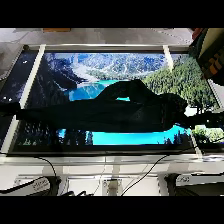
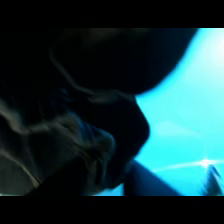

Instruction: Fold the clothes and pants, and hang the long-sleeved shirts on hangers.

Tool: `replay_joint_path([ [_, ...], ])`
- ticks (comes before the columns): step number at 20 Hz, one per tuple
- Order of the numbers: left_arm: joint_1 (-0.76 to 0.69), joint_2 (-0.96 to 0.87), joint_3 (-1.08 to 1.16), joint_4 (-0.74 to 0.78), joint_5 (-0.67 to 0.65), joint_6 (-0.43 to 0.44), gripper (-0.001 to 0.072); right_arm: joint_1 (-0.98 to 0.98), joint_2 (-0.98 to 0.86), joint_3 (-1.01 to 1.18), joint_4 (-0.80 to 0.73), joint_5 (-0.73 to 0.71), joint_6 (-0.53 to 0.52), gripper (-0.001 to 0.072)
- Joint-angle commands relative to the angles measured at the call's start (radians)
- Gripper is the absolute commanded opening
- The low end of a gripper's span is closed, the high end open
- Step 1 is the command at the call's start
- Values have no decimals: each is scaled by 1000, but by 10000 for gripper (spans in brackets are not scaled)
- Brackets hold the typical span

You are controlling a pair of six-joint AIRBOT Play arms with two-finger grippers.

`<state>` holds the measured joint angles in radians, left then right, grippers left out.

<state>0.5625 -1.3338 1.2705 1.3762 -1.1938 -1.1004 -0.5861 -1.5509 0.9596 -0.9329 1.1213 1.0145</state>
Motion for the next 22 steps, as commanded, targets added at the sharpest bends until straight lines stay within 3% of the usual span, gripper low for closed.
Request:
replay_joint_path([
  [1,-3,1,1,0,13,-1,16,39,2,17,89,-90,-11,46],
  [5,-4,18,18,-106,181,-123,15,40,21,238,163,-11,35,42],
  [8,-4,21,113,-316,283,-122,15,39,76,443,131,-8,137,41],
  [12,-3,44,200,-349,231,-28,16,39,179,579,-62,85,205,41],
  [15,-4,43,182,-149,47,10,15,39,216,576,-199,328,241,42],
  [17,3,60,92,-73,36,55,14,39,221,544,-263,471,242,41],
  [20,24,82,-55,34,-42,99,14,39,229,460,-396,589,242,41],
  [22,27,82,-148,202,-122,119,14,39,230,376,-454,645,242,41],
])
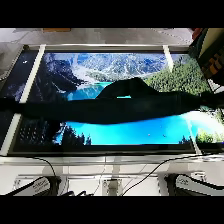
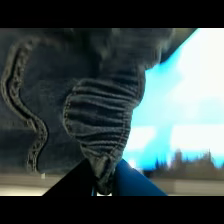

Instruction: Fold the clothes and pants, and hang the long-sleeved shirts on hangers.

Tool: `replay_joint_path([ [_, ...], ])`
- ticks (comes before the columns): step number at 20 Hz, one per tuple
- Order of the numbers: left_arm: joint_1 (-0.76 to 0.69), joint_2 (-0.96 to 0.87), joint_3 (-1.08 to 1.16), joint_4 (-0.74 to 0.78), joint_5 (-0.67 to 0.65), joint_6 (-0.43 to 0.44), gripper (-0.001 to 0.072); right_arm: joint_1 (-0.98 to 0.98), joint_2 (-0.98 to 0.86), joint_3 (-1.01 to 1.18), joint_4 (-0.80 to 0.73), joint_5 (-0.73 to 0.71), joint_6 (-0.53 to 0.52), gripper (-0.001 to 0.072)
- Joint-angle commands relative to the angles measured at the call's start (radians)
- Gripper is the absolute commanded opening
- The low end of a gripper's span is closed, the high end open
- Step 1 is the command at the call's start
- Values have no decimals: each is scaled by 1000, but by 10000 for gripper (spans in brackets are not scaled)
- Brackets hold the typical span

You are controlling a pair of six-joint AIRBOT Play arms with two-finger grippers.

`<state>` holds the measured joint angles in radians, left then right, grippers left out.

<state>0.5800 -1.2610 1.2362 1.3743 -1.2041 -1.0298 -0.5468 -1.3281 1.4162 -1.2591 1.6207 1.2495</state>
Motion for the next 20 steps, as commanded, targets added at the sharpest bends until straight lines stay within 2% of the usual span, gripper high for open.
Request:
replay_joint_path([
  [1,13,9,-152,280,-115,6,14,0,7,-130,-155,167,6,41],
  [2,18,8,-180,306,-115,-19,14,0,7,-190,-187,178,6,41],
  [7,29,7,-222,410,-110,-6,14,-2,9,-465,-234,164,-11,41],
  [11,31,7,-222,431,-44,27,20,-2,9,-524,-236,126,-11,60],
  [12,30,7,-222,431,-41,27,114,-2,9,-524,-233,110,-6,193],
  [13,26,7,-222,431,-39,28,400,-2,9,-524,-233,108,0,392],
  [14,26,8,-222,432,-16,25,692,-1,9,-524,-233,107,0,536],
  [17,9,8,-185,436,27,-21,705,-1,9,-523,-234,106,-1,556],
  [18,-3,8,-156,435,50,-56,703,-1,9,-519,-233,105,-1,556],
  [20,-44,8,-73,421,114,-181,702,-1,9,-487,-233,96,-1,555],
])
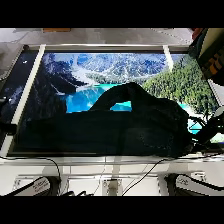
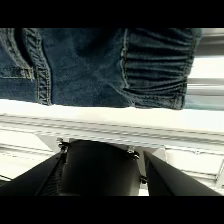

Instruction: Fold the clothes and pants, and hang the long-sleeved shirts on hangers.

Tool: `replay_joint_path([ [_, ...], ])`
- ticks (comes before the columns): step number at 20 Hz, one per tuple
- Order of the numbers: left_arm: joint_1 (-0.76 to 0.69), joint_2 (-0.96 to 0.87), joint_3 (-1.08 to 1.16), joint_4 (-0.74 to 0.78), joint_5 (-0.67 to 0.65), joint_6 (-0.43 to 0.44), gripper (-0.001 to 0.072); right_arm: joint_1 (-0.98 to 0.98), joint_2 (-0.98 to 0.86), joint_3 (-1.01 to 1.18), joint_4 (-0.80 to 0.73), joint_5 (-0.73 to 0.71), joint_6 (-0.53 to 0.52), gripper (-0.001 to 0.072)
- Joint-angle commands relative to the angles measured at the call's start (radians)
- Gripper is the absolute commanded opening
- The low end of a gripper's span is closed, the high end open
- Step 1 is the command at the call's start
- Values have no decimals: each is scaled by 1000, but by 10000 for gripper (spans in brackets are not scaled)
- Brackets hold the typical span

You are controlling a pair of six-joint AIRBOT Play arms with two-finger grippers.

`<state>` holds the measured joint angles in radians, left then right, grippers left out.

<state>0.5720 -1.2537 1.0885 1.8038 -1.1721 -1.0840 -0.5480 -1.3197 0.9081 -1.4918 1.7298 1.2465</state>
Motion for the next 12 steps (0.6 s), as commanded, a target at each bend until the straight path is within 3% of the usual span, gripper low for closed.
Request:
replay_joint_path([
  [1,-64,0,112,-39,117,-174,703,0,0,46,2,-23,3,551],
  [4,-175,-1,163,-237,228,-230,693,0,0,156,3,-23,43,550],
  [7,-303,-61,163,-513,245,-237,693,0,0,259,6,-45,55,550],
  [8,-345,-100,164,-637,250,-202,692,0,0,279,7,-64,55,550],
  [12,-495,-273,165,-1081,309,116,691,0,2,297,25,-151,55,550],
])
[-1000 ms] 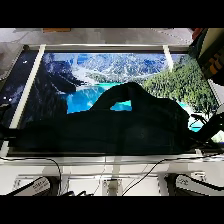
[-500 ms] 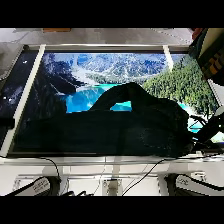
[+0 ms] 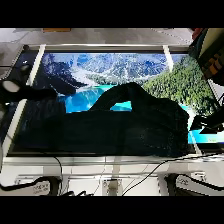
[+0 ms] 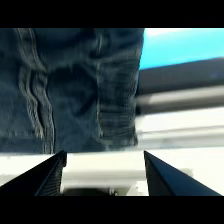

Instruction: Fold the clothes and pants, and hang the long-sleeved shirts on hangers.

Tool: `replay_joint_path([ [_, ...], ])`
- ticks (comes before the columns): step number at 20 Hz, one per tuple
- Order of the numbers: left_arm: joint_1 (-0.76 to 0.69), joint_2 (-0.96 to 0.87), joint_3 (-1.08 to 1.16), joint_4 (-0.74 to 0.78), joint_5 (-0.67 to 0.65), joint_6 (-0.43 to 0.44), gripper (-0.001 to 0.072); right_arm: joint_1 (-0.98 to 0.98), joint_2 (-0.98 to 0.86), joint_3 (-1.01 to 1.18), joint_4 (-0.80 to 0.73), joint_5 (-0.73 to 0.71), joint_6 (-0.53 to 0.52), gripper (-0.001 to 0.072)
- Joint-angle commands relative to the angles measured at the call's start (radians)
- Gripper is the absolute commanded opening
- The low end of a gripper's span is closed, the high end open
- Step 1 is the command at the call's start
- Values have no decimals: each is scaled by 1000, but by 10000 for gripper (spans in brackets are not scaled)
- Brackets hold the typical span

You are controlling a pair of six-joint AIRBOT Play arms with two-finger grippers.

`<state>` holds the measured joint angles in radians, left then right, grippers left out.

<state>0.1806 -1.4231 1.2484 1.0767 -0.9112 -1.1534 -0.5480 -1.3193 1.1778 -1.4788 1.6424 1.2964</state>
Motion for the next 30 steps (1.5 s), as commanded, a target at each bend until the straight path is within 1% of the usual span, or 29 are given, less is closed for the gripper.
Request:
replay_joint_path([
  [1,-138,-146,11,-393,50,243,691,0,1,27,13,-82,4,550],
  [2,-176,-192,25,-397,49,300,691,0,1,27,13,-101,5,550],
  [3,-211,-231,43,-396,50,339,686,0,1,27,14,-115,5,550],
  [5,-276,-301,87,-396,65,386,637,0,1,27,19,-125,5,550],
  [7,-327,-341,110,-384,90,446,639,0,1,27,29,-126,5,550],
  [9,-377,-356,111,-275,148,459,647,0,1,27,38,-130,5,550],
  [11,-419,-364,111,-164,164,459,647,0,1,27,45,-137,5,550],
  [12,-436,-369,111,-141,164,459,647,0,1,27,50,-137,5,550],
  [16,-486,-387,111,-141,179,459,632,0,1,27,66,-144,5,550],
  [17,-497,-390,111,-141,190,459,575,0,1,27,66,-144,5,550],
  [20,-525,-391,111,-101,238,459,284,0,1,27,69,-142,5,550],
  [21,-534,-391,111,-69,255,459,163,0,1,27,69,-142,5,550],
  [22,-539,-391,111,-50,269,459,13,0,1,27,69,-142,5,550],
  [25,-542,-364,122,-37,301,459,17,0,1,27,68,-143,5,550],
  [27,-542,-305,142,32,334,459,17,0,1,27,68,-145,4,550],
  [30,-542,-174,150,153,416,459,17,0,1,27,68,-148,4,550],
])
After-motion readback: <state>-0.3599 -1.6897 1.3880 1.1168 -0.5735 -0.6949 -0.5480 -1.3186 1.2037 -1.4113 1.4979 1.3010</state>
